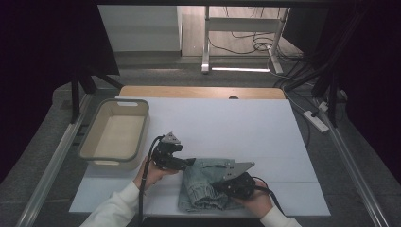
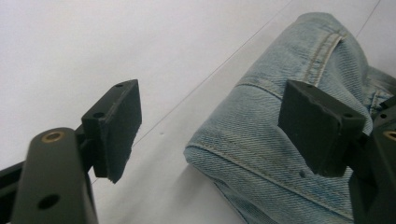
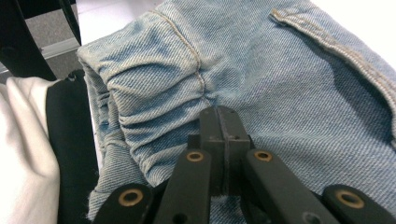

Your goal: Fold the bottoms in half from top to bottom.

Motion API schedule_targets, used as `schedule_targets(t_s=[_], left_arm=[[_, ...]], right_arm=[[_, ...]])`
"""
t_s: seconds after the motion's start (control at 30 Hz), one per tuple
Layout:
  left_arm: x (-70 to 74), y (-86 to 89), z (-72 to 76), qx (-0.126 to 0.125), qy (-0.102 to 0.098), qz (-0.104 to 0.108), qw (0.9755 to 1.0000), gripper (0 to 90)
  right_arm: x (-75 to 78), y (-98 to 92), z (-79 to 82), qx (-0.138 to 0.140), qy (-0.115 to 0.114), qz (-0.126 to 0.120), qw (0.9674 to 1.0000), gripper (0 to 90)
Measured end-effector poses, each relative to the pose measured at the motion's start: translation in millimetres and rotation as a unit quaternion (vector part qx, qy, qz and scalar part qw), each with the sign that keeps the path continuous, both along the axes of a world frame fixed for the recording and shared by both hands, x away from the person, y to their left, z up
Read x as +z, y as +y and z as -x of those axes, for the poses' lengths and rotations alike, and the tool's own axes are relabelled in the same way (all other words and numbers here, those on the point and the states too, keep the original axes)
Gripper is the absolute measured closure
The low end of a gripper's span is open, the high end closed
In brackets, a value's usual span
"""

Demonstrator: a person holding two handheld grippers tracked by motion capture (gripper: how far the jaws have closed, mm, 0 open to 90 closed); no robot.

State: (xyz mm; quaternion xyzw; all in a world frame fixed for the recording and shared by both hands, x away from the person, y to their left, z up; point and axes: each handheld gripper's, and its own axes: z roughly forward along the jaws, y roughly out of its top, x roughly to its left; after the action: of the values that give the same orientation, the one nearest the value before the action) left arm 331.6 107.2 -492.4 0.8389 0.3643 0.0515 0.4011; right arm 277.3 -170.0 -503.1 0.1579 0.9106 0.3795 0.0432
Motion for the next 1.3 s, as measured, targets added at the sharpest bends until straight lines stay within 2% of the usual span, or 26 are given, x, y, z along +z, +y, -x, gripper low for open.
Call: schedule_targets(t_s=[0.1,0.2,0.23,0.27,0.3,0.33,0.37,0.4,0.47,0.5,0.63,0.73,0.8,0.83,0.97,1.03,1.1,1.13,1.3], left_arm=[[1.8,-0.1,0.3,-0.009,0.001,-0.001,1.0,20.1],[5.0,0.9,1.1,-0.021,-0.006,0.004,0.9997,19.0],[5.0,0.9,1.1,-0.021,-0.006,0.004,0.9997,19.0],[6.2,0.8,1.8,-0.023,-0.008,0.004,0.9997,18.6],[6.8,0.9,2.2,-0.024,-0.01,0.005,0.9997,18.6],[7.9,1.4,2.5,-0.025,-0.011,0.005,0.9996,18.3],[8.5,2.1,2.7,-0.028,-0.012,0.006,0.9995,19.0],[9.0,2.6,3.2,-0.027,-0.013,0.01,0.9995,19.0],[10.5,4.1,4.0,-0.033,-0.018,0.013,0.9992,22.9],[11.0,3.8,4.4,-0.034,-0.021,0.008,0.9992,22.6],[12.5,3.5,5.6,-0.037,-0.029,-0.001,0.9989,18.7],[12.9,4.3,6.2,-0.047,-0.036,0.005,0.9982,17.7],[13.3,5.2,7.2,-0.043,-0.036,0.01,0.9984,14.4],[13.6,6.5,7.2,-0.034,-0.039,0.008,0.9986,8.2],[14.3,10.1,6.5,-0.032,-0.036,0.014,0.9988,10.3],[14.7,11.2,6.1,-0.031,-0.032,0.008,0.999,10.5],[15.3,12.1,6.1,-0.026,-0.029,0.006,0.9992,11.4],[16.5,13.8,6.1,-0.034,-0.027,0.021,0.9988,12.3],[20.9,15.8,7.5,-0.044,-0.034,0.026,0.9981,13.1]], right_arm=[[1.9,-1.5,-0.8,-0.001,-0.002,-0.007,1.0,89.6],[7.1,-4.9,-1.6,-0.003,-0.018,-0.03,0.9994,88.6],[7.1,-4.9,-1.6,-0.003,-0.018,-0.03,0.9994,88.6],[11.5,-7.3,-2.5,-0.011,-0.023,-0.039,0.9989,76.5],[11.5,-7.3,-2.5,-0.011,-0.023,-0.039,0.9989,76.5],[13.4,-8.5,-2.7,-0.016,-0.026,-0.044,0.9986,72.4],[17.9,-13.1,-3.5,-0.026,-0.03,-0.063,0.9972,65.1],[17.9,-13.1,-3.5,-0.026,-0.03,-0.063,0.9972,65.1],[22.6,-19.6,-5.3,-0.047,-0.034,-0.076,0.9954,51.8],[23.0,-21.4,-5.7,-0.05,-0.036,-0.078,0.995,50.2],[23.1,-29.4,-6.9,-0.062,-0.049,-0.088,0.993,46.6],[22.7,-33.6,-7.8,-0.067,-0.05,-0.086,0.9927,46.0],[22.1,-37.7,-7.9,-0.073,-0.052,-0.086,0.9922,45.3],[21.9,-43.2,-7.6,-0.077,-0.056,-0.088,0.9916,44.9],[22.5,-52.3,-7.3,-0.081,-0.061,-0.089,0.9908,44.7],[22.8,-63.8,-7.4,-0.095,-0.07,-0.091,0.9888,44.3],[22.7,-66.6,-7.5,-0.101,-0.074,-0.09,0.9881,44.0],[21.8,-75.2,-8.2,-0.115,-0.073,-0.091,0.9865,43.1],[18.3,-90.2,-8.0,-0.136,-0.075,-0.083,0.9845,42.7]])
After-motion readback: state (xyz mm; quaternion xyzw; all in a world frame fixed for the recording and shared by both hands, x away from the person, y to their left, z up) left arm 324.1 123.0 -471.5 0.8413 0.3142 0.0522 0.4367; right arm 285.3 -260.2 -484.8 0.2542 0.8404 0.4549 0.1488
